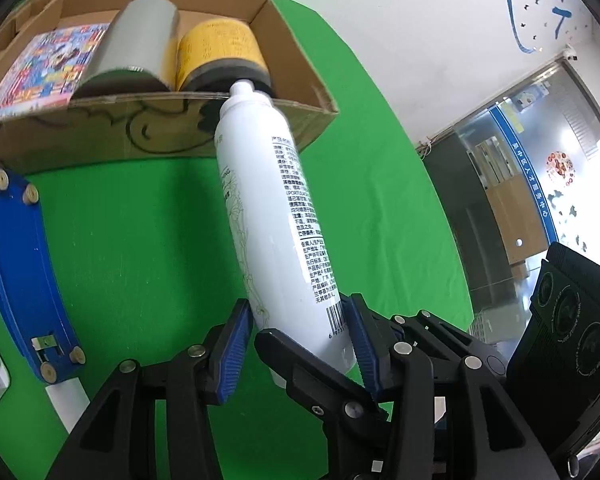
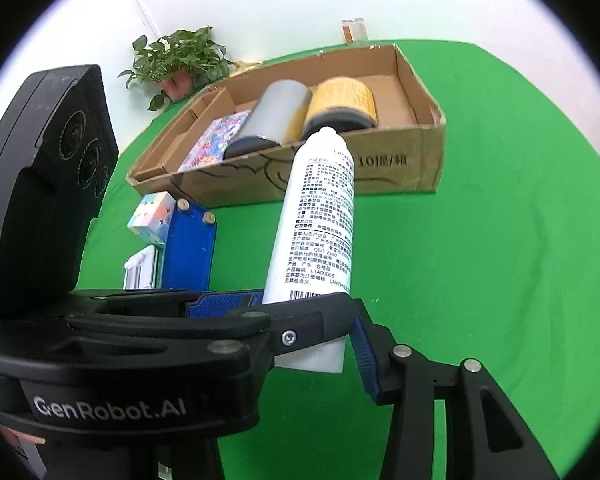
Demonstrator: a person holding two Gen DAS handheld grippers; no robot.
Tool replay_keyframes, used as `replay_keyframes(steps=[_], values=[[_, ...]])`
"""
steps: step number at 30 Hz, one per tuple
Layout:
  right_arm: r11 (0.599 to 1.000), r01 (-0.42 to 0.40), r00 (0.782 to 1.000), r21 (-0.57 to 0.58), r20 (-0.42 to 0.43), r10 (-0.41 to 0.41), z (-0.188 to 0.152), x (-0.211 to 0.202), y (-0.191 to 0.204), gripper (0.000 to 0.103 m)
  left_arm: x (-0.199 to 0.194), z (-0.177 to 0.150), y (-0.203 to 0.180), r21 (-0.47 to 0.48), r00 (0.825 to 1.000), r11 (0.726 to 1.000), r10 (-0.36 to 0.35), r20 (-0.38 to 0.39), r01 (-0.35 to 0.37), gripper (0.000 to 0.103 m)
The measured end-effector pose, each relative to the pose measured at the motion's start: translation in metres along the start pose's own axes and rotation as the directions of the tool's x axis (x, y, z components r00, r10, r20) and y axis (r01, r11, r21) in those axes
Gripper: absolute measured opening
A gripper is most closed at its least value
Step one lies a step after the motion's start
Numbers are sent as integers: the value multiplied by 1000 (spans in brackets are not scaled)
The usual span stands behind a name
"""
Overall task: Organize rigid objects
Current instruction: 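Lift the spray bottle upright and lower it into the box beside the jar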
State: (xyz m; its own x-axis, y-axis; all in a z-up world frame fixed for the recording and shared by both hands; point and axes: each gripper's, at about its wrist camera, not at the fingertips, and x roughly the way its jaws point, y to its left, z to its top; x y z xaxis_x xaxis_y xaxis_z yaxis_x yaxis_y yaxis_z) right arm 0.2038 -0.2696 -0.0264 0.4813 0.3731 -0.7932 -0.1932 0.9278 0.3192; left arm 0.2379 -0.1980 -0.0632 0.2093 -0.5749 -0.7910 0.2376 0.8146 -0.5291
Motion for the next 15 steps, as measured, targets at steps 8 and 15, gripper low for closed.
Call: replay_keyframes(steps=[8,15], values=[[1000,9,998,-8,66,-9,2,-17,11,44,-38,2,-28,49,998,999,5,66,-8,45],[998,43,986,-38,161,-37,45,-36,1,45,-59,49,-61,132,993,991,-7,121,-9,44]])
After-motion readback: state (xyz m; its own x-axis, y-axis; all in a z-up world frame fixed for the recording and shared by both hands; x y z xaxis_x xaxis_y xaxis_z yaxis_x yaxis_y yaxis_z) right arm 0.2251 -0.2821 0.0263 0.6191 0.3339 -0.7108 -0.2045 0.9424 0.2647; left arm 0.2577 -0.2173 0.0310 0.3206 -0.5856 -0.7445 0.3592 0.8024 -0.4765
